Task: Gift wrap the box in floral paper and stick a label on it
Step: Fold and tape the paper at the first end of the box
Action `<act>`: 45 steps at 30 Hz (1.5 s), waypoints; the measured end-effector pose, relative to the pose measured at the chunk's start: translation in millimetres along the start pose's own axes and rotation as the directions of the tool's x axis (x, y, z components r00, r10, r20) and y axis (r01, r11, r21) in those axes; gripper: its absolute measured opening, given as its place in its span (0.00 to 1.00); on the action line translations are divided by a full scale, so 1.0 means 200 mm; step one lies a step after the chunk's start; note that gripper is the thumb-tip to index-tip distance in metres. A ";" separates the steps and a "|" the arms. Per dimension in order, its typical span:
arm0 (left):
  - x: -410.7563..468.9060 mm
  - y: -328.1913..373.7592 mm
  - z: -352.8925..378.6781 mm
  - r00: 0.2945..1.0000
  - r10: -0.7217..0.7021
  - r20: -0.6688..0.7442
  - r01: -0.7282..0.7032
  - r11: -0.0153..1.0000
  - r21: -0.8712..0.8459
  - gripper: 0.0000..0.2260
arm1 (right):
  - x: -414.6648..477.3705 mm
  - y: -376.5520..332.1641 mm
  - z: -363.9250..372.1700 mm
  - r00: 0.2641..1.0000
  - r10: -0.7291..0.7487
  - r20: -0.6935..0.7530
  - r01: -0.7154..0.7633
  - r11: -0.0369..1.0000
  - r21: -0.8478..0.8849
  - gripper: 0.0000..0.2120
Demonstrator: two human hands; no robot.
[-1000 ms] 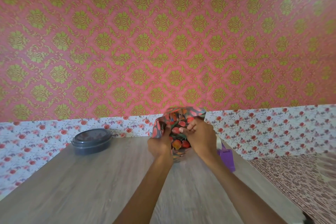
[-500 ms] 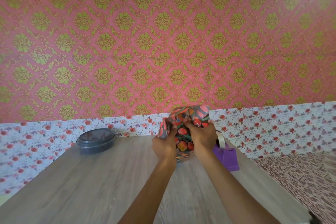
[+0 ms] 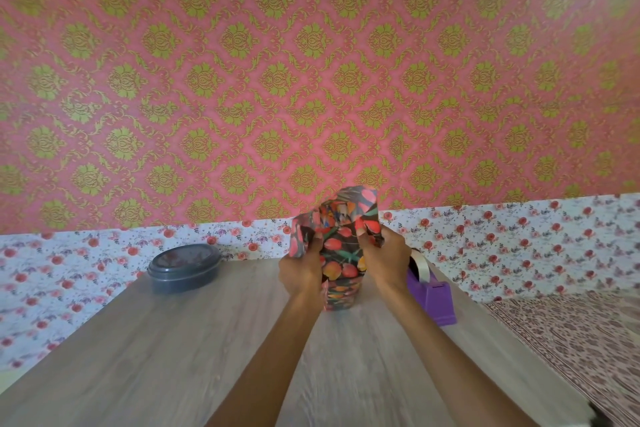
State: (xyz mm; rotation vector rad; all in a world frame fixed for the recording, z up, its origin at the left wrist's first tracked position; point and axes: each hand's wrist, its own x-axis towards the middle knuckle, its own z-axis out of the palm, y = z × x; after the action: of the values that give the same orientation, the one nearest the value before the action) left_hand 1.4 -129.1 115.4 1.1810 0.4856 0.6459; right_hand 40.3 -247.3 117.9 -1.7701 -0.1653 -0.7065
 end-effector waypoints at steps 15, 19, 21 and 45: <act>-0.02 0.04 -0.05 0.981 0.195 0.007 -0.194 0.971 0.138 0.13 | -0.04 -0.02 0.01 0.999 0.021 0.026 -0.024 0.992 0.127 0.09; 0.00 0.00 -0.07 0.954 0.290 0.075 -0.298 0.947 0.122 0.13 | 0.00 -0.03 0.00 0.998 0.054 0.016 -0.056 0.991 0.120 0.10; 0.01 0.01 -0.08 0.949 0.304 0.083 -0.313 0.941 0.127 0.06 | 0.00 -0.04 0.00 1.000 0.025 0.016 -0.027 0.995 0.100 0.06; 0.16 0.25 -0.23 0.826 0.538 0.168 -0.563 0.781 0.271 0.13 | 0.22 0.02 -0.21 0.903 -0.103 0.418 -0.025 0.957 0.290 0.10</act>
State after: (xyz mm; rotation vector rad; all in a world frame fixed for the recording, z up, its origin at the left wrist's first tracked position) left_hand -14.5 -63.7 147.2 1.6700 0.1596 1.0477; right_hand 61.3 -297.6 144.6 -1.6172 -0.5784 -0.2876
